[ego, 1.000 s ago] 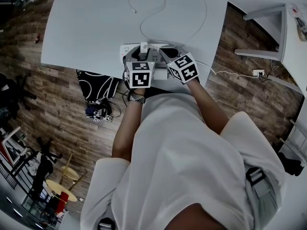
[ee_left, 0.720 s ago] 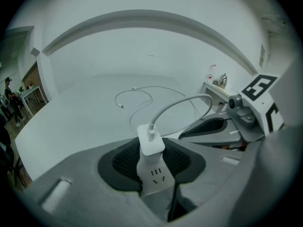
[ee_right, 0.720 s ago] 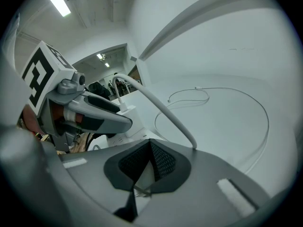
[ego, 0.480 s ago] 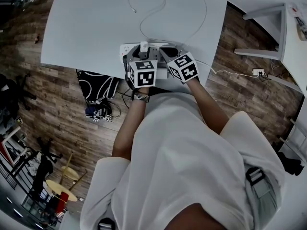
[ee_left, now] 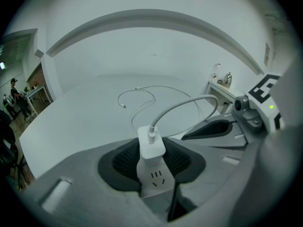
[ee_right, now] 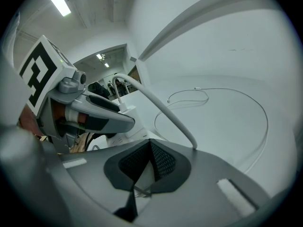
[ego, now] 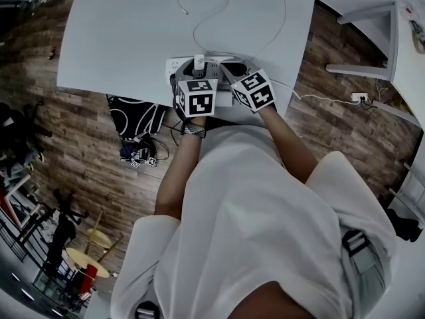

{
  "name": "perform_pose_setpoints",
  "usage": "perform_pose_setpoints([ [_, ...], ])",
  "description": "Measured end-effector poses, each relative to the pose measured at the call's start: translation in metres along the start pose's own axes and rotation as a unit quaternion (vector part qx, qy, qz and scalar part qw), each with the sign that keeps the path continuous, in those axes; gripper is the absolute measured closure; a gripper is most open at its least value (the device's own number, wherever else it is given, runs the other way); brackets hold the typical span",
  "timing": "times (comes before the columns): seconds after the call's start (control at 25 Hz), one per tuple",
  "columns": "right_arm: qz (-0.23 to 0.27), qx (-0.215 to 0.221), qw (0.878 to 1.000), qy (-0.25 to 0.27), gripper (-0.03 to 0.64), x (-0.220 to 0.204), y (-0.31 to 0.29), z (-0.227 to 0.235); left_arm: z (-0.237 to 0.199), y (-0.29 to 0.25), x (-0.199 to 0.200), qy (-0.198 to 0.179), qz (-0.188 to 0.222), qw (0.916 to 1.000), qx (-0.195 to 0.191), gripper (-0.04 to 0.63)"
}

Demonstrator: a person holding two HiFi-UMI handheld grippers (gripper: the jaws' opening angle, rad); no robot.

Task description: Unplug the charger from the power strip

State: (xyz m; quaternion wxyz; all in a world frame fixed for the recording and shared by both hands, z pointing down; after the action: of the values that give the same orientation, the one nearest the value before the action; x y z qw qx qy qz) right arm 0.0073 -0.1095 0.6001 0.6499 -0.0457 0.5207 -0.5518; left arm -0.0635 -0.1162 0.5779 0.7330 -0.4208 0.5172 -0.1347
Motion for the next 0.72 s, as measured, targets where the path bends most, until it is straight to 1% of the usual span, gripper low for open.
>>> perform_pose_setpoints([
  [0.12, 0.002, -0.001, 1.0, 0.001, 0.615, 0.0002, -0.0005, 0.0, 0.0003, 0.0001, 0.0003, -0.005, -0.002, 1.0, 0.007, 0.442],
  [0.32, 0.007, 0.0, 1.0, 0.0, 0.615, 0.0005, 0.0006, 0.0005, 0.0037, 0.001, 0.0017, -0.024, -0.005, 0.9995, 0.02, 0.442],
  [0.44, 0.007, 0.0, 1.0, -0.001, 0.615, 0.0004, 0.0005, 0.0003, 0.0038, 0.0012, 0.0015, -0.026, -0.006, 0.9994, 0.021, 0.442],
  [0.56, 0.007, 0.001, 1.0, -0.001, 0.615, 0.0002, 0.0005, 0.0008, 0.003, 0.0007, 0.0016, -0.013, -0.004, 0.9998, 0.013, 0.443],
  [0.72, 0.008, 0.0, 1.0, 0.0, 0.615, -0.0006, 0.0014, 0.0011, 0.0008, 0.0, -0.0003, 0.015, 0.003, 0.9998, -0.015, 0.445],
])
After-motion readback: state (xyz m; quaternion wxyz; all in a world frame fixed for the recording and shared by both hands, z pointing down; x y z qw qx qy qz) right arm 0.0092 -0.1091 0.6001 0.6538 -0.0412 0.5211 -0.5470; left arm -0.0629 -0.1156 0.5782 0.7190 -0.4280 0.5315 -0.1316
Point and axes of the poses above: the fingertips, and each gripper's own axes: y backward along the fingers, z to its right, x out of its top, the point moved 2 cm from there along y, backward along the fingers, and after that the axes turned 15 degrees about -y, right-handed, at the moved point
